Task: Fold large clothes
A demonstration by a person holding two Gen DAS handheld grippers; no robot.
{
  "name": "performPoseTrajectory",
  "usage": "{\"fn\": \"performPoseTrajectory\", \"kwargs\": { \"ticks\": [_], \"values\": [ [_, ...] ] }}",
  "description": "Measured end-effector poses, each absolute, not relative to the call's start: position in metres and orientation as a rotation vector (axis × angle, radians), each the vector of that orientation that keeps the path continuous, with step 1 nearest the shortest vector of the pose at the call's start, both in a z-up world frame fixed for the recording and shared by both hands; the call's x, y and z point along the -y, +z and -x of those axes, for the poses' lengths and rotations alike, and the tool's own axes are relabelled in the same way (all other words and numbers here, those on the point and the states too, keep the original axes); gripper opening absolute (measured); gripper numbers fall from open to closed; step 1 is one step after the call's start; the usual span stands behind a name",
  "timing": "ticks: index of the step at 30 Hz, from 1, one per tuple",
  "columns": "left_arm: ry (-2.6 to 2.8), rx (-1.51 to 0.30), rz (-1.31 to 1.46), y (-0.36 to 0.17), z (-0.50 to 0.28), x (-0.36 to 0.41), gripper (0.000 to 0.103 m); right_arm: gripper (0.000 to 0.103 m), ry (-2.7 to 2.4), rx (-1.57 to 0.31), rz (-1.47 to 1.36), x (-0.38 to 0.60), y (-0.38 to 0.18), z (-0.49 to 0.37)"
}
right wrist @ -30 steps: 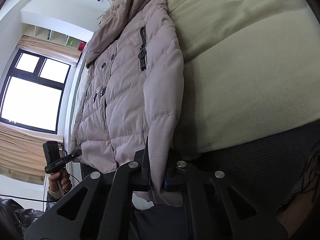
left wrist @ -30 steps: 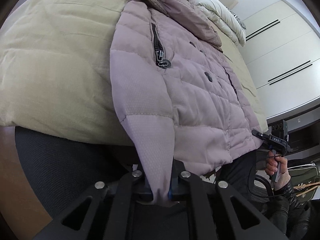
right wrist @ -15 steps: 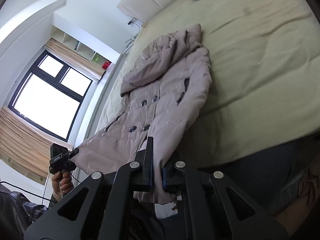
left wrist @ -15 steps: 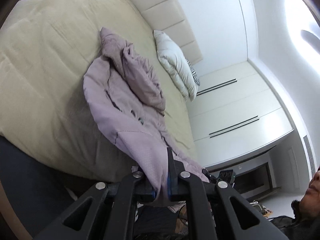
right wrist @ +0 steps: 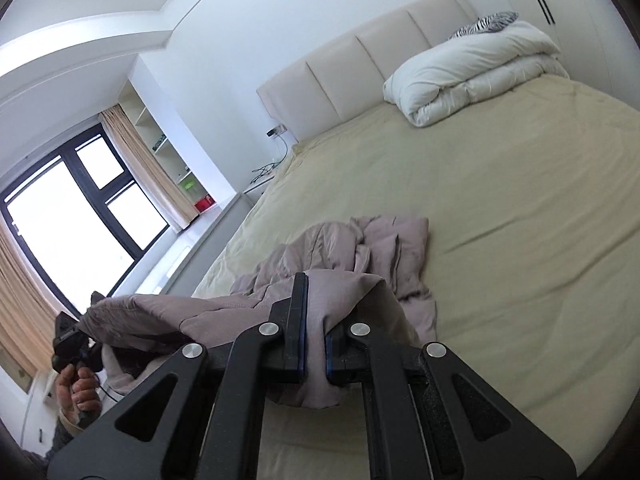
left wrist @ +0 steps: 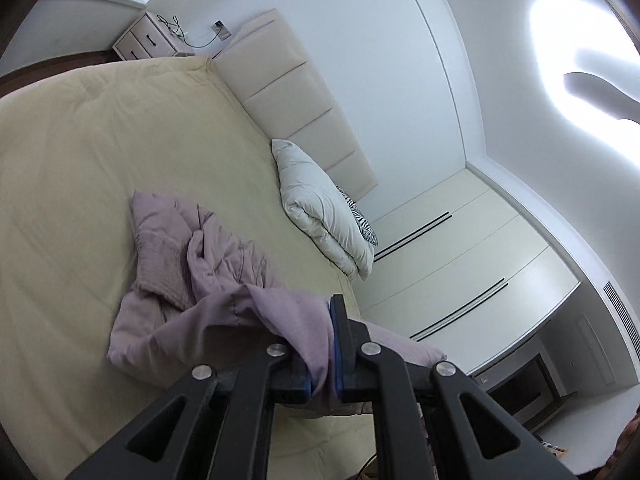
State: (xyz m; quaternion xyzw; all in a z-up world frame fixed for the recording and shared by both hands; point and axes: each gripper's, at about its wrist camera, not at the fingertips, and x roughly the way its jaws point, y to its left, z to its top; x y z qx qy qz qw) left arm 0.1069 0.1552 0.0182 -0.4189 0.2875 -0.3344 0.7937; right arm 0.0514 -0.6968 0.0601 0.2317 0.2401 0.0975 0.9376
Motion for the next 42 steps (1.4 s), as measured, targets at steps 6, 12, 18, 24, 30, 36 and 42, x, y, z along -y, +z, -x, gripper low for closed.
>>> {"fn": "performPoseTrajectory", "kwargs": {
  "ticks": [6, 12, 18, 24, 30, 36, 42],
  "values": [
    [-0.634, -0.609, 0.858, 0.021, -0.196, -0.144, 0.008, 0.005, 0.044, -0.464, -0.323, 0.691, 0.074, -0.156],
    [-0.52, -0.631, 0.749, -0.01, -0.278, -0.123, 0.008, 0.005, -0.041, -0.49, -0.25, 0.685, 0.059, -0.275],
    [-0.405, -0.74, 0.707, -0.08, -0.35, -0.112, 0.009, 0.005, -0.081, -0.57, -0.233, 0.682, 0.001, -0.381],
    [-0.415, -0.794, 0.806, -0.127, -0.373, -0.111, 0.02, 0.009, -0.054, -0.746, -0.399, 0.701, -0.082, -0.458],
    [-0.396, -0.655, 0.73, -0.075, -0.329, -0.116, 0.071, 0.02, 0.062, -0.704, -0.746, 0.741, -0.115, -0.462],
    [-0.401, -0.603, 0.382, -0.032, -0.289, -0.051, 0.072, 0.071, 0.065, -0.635, -0.656, 0.723, -0.078, -0.411],
    [-0.393, -0.63, 0.067, -0.047, -0.273, 0.032, 0.072, 0.057, 0.191, -0.803, -0.135, 0.59, -0.051, -0.398]
  ]
}}
